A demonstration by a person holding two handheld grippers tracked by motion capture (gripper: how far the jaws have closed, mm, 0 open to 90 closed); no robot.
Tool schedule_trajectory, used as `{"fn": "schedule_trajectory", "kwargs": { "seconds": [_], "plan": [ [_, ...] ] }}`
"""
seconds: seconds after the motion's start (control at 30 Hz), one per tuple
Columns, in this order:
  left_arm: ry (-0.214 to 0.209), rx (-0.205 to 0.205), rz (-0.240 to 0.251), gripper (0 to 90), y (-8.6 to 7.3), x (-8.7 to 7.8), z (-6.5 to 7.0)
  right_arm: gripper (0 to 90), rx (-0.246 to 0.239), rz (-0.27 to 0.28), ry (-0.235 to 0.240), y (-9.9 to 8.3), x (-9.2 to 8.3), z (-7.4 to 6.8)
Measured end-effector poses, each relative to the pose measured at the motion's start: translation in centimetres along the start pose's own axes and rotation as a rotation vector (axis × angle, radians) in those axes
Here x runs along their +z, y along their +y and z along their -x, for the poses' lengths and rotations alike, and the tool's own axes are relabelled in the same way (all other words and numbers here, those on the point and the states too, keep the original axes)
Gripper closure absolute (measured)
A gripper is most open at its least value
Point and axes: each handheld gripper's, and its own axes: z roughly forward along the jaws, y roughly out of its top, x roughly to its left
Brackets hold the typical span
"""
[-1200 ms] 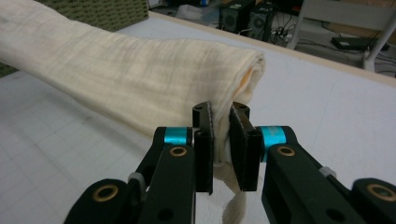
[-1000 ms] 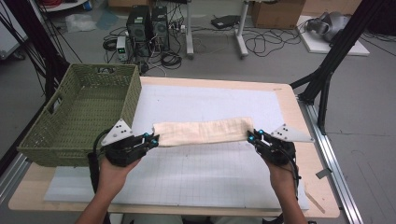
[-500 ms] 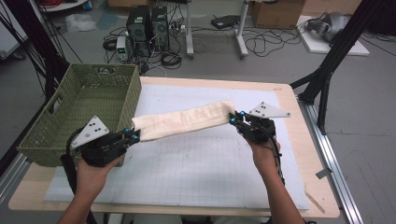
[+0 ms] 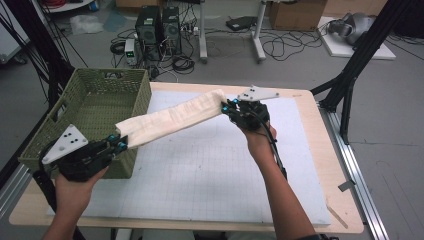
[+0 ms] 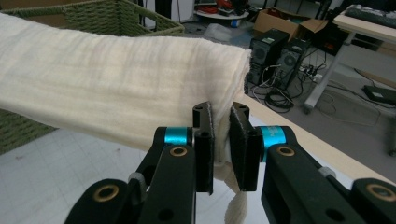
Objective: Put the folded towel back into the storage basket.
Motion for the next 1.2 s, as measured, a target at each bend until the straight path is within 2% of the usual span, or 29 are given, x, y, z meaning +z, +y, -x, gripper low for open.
{"fn": "schedule_trajectory", "kwargs": {
  "seconds": [0.27,0.6,1.2],
  "plan": [
    [0.058,0.006,0.015,84.3,0.1,-2.7,-1.8,81.1,-0.05,0.0,0.036,3.2,3.8,-2.0],
    [0.143,-0.012,0.023,84.2,-0.8,-5.7,-4.1,81.1,-0.096,-0.002,0.087,6.7,8.4,-4.7],
    [0.27,-0.041,0.02,84.2,-1.6,-9.2,-8.0,81.1,-0.156,-0.008,0.141,11.4,15.8,-9.2]
  ]
}}
